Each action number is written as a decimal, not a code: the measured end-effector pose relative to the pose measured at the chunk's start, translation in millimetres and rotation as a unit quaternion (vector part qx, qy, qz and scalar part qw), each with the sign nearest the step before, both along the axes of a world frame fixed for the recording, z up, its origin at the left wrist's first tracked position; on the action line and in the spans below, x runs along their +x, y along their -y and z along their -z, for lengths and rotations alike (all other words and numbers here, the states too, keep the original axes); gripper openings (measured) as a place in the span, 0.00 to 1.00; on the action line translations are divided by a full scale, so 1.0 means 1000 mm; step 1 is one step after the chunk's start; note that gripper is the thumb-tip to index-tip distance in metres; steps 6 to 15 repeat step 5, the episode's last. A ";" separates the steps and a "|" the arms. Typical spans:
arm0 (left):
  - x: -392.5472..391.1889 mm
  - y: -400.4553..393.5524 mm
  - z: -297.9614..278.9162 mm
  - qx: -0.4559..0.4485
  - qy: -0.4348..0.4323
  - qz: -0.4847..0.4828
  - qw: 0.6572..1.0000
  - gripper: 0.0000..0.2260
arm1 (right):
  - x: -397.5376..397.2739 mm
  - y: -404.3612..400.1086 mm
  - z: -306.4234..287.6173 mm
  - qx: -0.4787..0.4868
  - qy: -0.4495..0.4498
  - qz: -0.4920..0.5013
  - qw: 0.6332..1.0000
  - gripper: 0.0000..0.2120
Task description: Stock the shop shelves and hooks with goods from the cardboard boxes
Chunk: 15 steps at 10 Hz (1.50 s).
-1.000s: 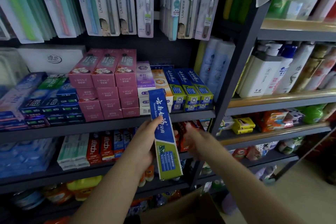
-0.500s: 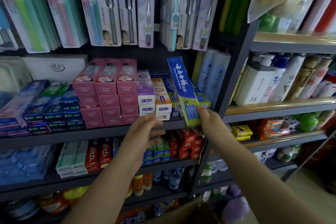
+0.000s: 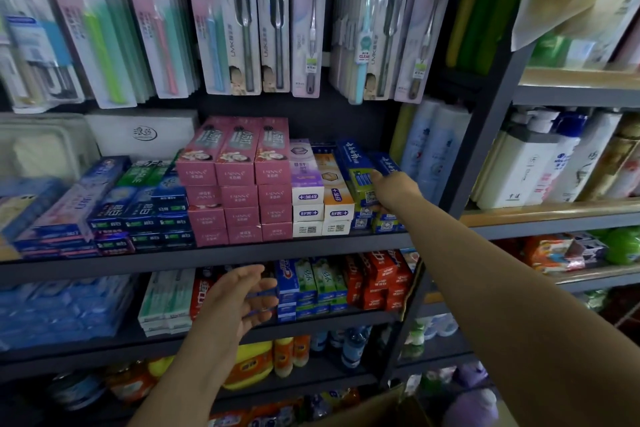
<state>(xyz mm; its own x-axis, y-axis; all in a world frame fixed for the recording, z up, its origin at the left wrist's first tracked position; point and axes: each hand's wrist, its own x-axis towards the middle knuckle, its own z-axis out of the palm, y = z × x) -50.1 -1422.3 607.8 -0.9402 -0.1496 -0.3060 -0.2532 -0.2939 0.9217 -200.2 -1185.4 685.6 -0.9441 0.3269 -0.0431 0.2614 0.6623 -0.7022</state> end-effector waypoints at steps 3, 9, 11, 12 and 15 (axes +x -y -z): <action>0.002 0.010 0.005 -0.011 0.003 -0.014 1.000 0.06 | -0.005 0.000 0.000 0.078 -0.024 0.015 0.997 0.20; -0.003 0.006 0.007 -0.015 -0.011 0.001 1.000 0.05 | 0.011 -0.006 0.006 0.033 -0.142 0.018 0.989 0.14; -0.003 0.006 0.007 -0.015 -0.011 0.001 1.000 0.05 | 0.011 -0.006 0.006 0.033 -0.142 0.018 0.989 0.14; -0.003 0.006 0.007 -0.015 -0.011 0.001 1.000 0.05 | 0.011 -0.006 0.006 0.033 -0.142 0.018 0.989 0.14; -0.003 0.006 0.007 -0.015 -0.011 0.001 1.000 0.05 | 0.011 -0.006 0.006 0.033 -0.142 0.018 0.989 0.14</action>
